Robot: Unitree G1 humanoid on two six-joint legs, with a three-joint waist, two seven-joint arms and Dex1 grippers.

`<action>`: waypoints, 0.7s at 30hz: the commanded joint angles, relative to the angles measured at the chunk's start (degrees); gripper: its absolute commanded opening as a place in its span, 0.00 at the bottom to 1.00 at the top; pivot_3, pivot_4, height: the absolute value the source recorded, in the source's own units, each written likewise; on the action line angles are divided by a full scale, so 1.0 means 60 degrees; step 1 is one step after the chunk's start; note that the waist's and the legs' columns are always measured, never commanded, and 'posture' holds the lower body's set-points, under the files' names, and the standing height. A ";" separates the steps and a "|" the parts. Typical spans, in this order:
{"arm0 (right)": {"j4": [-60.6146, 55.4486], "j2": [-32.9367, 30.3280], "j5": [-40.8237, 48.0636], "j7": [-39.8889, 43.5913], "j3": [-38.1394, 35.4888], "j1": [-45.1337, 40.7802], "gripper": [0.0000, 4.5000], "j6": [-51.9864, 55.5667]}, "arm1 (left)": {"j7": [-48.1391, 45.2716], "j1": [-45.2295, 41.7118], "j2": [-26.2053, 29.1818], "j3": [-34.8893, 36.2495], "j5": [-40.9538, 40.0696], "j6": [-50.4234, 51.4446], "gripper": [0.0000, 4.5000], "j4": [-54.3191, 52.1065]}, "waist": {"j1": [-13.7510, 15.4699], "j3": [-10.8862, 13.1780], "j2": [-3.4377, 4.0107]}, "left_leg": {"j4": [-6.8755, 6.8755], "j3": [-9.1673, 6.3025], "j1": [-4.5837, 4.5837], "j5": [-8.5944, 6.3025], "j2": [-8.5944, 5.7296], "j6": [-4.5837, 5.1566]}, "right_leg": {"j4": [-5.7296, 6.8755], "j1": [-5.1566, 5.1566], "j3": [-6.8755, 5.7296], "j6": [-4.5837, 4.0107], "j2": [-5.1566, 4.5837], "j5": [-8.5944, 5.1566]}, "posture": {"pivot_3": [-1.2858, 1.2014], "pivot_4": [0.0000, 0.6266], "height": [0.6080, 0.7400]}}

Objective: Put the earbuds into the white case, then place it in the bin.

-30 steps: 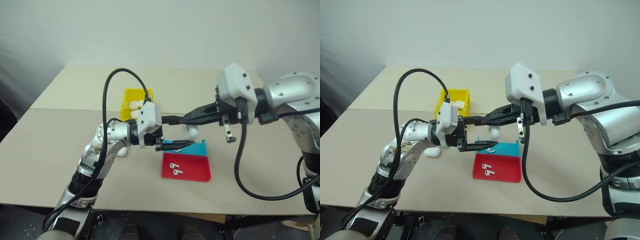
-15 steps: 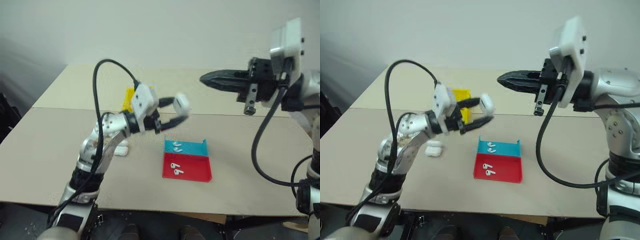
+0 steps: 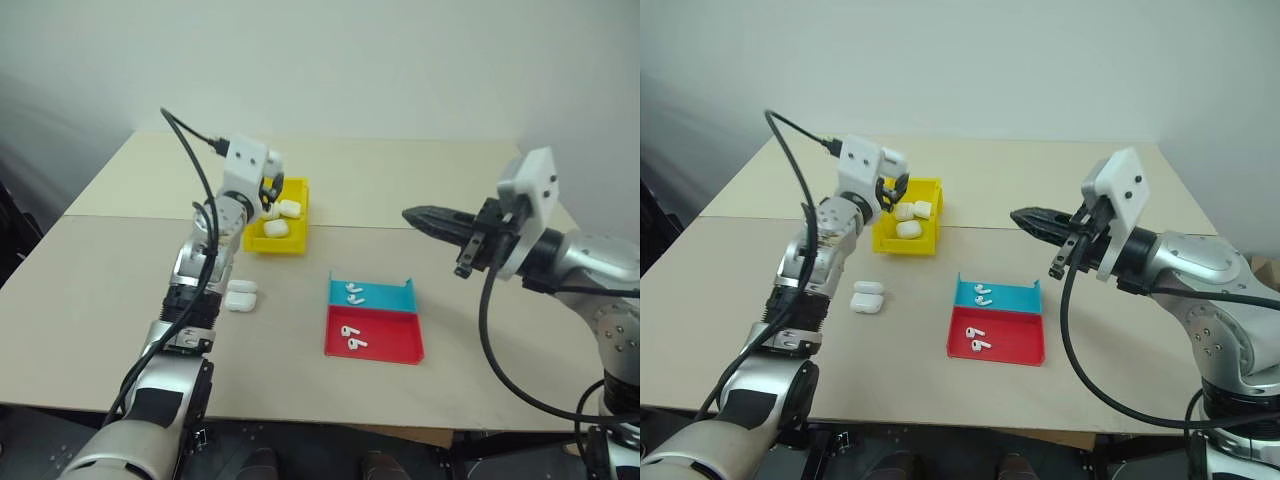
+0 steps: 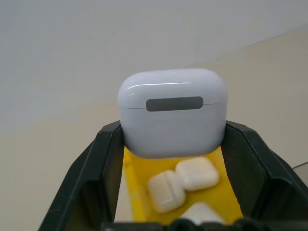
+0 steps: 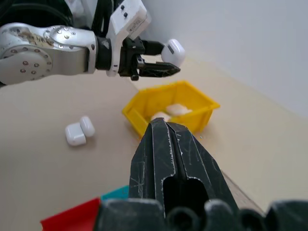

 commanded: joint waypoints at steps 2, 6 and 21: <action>-0.0118 -0.0260 -0.0143 -0.0293 -0.0051 -0.0094 0.01 0.0094 | -0.0078 -0.0486 -0.0114 0.0125 0.0034 -0.0300 0.61 0.0513 | -0.0003 0.0000 0.0000 | -0.0002 0.0000 -0.0003 0.0000 0.0001 0.0000 | -0.0003 -0.0002 -0.0001 0.0000 0.0001 0.0000 | 0.52 0.24 1.00; -0.0128 -0.0263 -0.0185 -0.0396 0.0009 -0.0135 0.00 0.0065 | 0.0047 -0.0544 -0.0229 0.0290 0.0014 -0.0952 0.91 0.1284 | 0.0000 0.0000 0.0000 | -0.0002 0.0000 -0.0006 0.0000 0.0000 0.0000 | -0.0013 0.0000 -0.0001 0.0001 0.0000 0.0000 | 0.52 0.24 1.00; -0.0555 -0.1101 -0.0778 0.0238 0.0224 0.0862 0.00 -0.0282 | -0.2387 0.1389 -0.0358 0.1983 -0.3317 -0.0688 1.00 -0.2156 | -0.0130 -0.0004 0.0007 | -0.0012 0.0001 0.0009 0.0002 0.0003 -0.0003 | -0.0007 0.0006 0.0006 0.0002 0.0000 -0.0001 | 0.52 0.24 1.00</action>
